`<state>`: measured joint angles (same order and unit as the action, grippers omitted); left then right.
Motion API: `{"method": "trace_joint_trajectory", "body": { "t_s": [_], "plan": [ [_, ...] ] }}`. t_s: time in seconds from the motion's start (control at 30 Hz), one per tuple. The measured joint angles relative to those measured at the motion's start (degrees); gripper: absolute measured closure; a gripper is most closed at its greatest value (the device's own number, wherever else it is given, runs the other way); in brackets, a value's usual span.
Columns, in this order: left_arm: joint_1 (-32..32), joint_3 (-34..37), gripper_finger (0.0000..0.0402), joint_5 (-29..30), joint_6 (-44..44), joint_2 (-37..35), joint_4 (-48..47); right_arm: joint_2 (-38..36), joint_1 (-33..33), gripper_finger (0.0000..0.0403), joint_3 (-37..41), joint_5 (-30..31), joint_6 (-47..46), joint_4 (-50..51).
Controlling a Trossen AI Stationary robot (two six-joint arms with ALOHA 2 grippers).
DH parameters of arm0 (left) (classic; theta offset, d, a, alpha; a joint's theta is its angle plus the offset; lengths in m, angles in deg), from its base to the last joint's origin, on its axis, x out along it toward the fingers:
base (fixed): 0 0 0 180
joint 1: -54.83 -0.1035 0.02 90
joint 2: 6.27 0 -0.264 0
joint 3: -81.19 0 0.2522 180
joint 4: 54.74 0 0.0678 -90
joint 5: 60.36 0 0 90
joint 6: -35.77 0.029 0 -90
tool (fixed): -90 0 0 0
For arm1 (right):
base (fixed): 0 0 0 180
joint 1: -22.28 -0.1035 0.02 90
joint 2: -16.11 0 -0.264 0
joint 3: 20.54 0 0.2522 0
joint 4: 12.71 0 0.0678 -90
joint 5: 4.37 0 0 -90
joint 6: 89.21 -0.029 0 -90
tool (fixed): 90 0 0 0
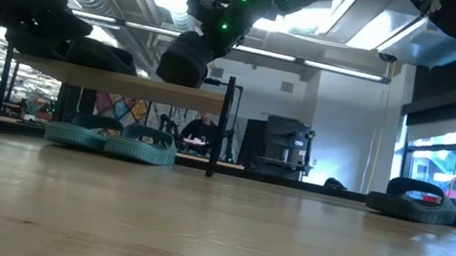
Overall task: Pick and place slides into the shelf
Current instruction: Put the black slipper on the shelf
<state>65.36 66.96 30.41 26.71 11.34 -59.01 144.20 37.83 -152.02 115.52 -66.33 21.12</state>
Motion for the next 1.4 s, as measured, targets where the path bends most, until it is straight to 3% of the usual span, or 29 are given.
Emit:
{"method": "trace_joint_trajectory", "body": {
  "t_s": [0.27,0.47,1.4],
  "plan": [
    [0.0,0.0,0.0196,0.0,0.0,0.0,0.0,0.0,0.0,0.0250,0.0,0.0,-0.1,0.0],
    [0.0,0.0,0.0196,0.0,0.0,0.0,0.0,0.0,-0.2,0.0221,0.0,0.0,-0.2,-0.1],
    [0.0,0.0,0.0196,0.0,0.0,0.0,0.0,0.0,-1.1,0.0217,0.1,0.2,-2.0,-0.9]
  ]
}}
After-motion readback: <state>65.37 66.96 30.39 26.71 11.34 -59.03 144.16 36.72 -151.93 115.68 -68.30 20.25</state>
